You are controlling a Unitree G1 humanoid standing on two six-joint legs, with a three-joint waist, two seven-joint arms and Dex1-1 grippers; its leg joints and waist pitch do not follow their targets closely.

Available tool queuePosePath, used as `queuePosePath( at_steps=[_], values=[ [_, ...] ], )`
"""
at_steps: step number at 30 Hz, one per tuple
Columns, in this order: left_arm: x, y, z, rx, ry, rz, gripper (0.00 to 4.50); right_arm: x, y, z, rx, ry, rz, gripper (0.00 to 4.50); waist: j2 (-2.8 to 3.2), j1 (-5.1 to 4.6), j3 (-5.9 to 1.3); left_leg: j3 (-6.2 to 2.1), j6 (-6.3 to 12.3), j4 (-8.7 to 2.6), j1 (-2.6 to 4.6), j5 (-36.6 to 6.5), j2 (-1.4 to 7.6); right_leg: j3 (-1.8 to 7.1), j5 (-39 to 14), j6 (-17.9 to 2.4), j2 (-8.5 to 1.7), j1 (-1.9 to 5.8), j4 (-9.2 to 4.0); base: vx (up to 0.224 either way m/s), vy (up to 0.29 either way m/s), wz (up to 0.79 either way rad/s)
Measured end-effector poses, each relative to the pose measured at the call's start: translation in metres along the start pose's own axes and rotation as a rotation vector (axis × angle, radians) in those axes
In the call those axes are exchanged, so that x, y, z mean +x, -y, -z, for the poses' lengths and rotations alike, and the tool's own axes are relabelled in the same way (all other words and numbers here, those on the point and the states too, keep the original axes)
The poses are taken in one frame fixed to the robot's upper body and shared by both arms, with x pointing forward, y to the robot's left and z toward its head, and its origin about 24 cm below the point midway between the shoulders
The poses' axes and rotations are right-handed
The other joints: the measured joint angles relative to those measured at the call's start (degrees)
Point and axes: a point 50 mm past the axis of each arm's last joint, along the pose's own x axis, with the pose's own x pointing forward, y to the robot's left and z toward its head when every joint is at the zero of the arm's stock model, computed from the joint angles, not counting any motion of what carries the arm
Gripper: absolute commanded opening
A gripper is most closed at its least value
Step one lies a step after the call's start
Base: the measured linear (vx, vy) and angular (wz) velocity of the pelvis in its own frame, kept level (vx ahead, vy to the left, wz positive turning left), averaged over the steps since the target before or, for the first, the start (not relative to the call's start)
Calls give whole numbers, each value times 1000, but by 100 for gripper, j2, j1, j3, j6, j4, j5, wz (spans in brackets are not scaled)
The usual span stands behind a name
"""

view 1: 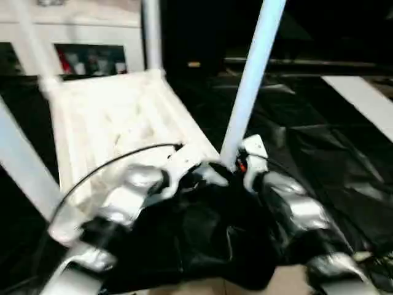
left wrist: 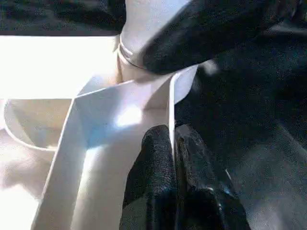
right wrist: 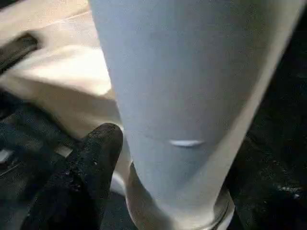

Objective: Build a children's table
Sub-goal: Rotate leg to tighten

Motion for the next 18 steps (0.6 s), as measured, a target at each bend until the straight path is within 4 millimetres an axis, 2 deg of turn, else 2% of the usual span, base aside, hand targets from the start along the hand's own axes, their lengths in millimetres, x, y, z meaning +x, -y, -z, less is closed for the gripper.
queuePosePath(
  at_steps=[2, 5, 8, 13, 14, 18],
  values=[
    [-9, 3, 5, 18, -1, 69, 0, -12, -4, 2, -26, -25, -102, 333, 12, 34, 1, 0, 0, 0, -7, 0, 1, -1, 4, -11, 0, 0, 1, 0, 0, 0],
    [-16, 6, 6, 27, -3, 145, 0, -19, -9, 4, -59, -49, -196, 333, 28, 91, 9, 13, 0, 14, -10, 0, 0, 4, 6, -16, -8, -2, -3, 0, 0, 0],
    [-23, 9, 9, 21, -15, 227, 0, -23, -16, 4, -75, -62, -288, 333, 27, 133, 16, 22, -1, 29, -17, 0, -1, 12, 6, -16, -10, -3, -6, 0, 0, 0],
    [-28, 12, 11, 22, -27, 292, 0, -27, -21, 0, -77, -63, -348, 333, 19, 157, 21, 23, -1, 32, -17, 0, 0, 12, 6, -16, -11, -4, -1, 0, 0, 0],
    [-29, 12, 11, 24, -31, 298, 0, -27, -22, 0, -84, -71, -364, 308, 18, 157, 22, 23, -1, 32, -17, 0, 1, 11, 7, -17, -10, -4, 0, 0, 0, 0],
    [-30, 11, 12, 30, -34, 305, 0, -28, -26, 0, -100, -95, -409, 283, 18, 153, 21, 22, -1, 35, -15, 0, 1, 12, 8, -18, -10, -3, 2, 0, 0, 0]
  ],
)
